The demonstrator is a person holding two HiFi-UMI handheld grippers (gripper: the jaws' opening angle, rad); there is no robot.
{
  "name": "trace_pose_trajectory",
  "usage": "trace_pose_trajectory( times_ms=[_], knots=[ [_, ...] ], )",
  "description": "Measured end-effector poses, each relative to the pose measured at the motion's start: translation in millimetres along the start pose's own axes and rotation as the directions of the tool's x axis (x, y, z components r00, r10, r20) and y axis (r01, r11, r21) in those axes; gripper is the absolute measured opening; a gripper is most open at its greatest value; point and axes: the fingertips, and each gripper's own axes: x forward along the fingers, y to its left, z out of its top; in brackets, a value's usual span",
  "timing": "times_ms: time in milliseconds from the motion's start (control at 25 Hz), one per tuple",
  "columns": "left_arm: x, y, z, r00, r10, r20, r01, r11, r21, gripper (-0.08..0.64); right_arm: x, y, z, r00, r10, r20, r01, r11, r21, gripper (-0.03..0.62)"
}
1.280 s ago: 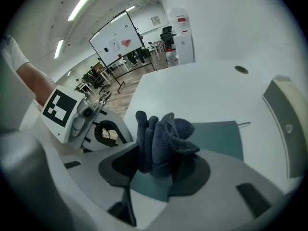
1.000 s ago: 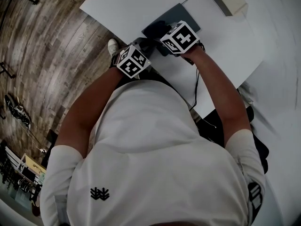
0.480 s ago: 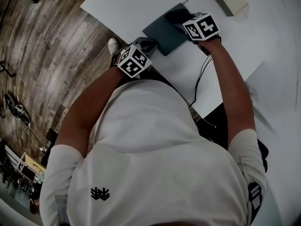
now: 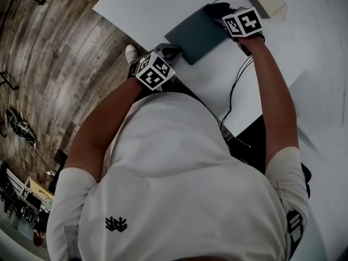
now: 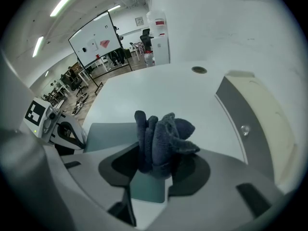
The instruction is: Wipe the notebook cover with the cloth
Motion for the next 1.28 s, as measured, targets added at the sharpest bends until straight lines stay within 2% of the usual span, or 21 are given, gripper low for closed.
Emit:
trace_pose_trajectory(
  times_ms=[200,280,480,680,840,1040,1120,1280],
  knots=[
    [1,0,0,1.000,-0.003,-0.001,0.003,1.000,-0.002,0.006,-3,2,0,0.999,-0.040,-0.004,0.040,0.999,-0.022,0.166],
    [1,0,0,1.000,-0.002,0.000,0.002,1.000,-0.002,0.006,-5,13,2,1.000,-0.031,-0.001,0.031,0.999,-0.037,0.166],
    [1,-1,0,1.000,-0.001,-0.002,0.001,1.000,0.001,0.006,-3,72,7,0.997,0.073,0.002,-0.073,0.993,-0.096,0.166],
    [2,-1,0,1.000,-0.005,-0.001,0.005,1.000,0.008,0.006,10,139,9,0.980,0.196,-0.034,-0.199,0.968,-0.156,0.166],
    [1,0,1,1.000,-0.003,0.003,0.003,1.000,0.012,0.006,22,168,12,0.968,0.244,-0.053,-0.250,0.953,-0.172,0.166],
    [1,-2,0,1.000,-0.004,0.002,0.004,1.000,0.013,0.006,29,161,12,0.967,0.246,-0.067,-0.254,0.955,-0.155,0.167],
    [2,-2,0,1.000,-0.008,0.001,0.008,1.000,0.018,0.006,30,151,13,0.964,0.260,-0.056,-0.266,0.956,-0.128,0.167],
    [2,-2,1,1.000,-0.014,-0.001,0.014,1.000,0.021,0.006,26,122,17,0.971,0.236,-0.042,-0.239,0.967,-0.087,0.167]
  ],
)
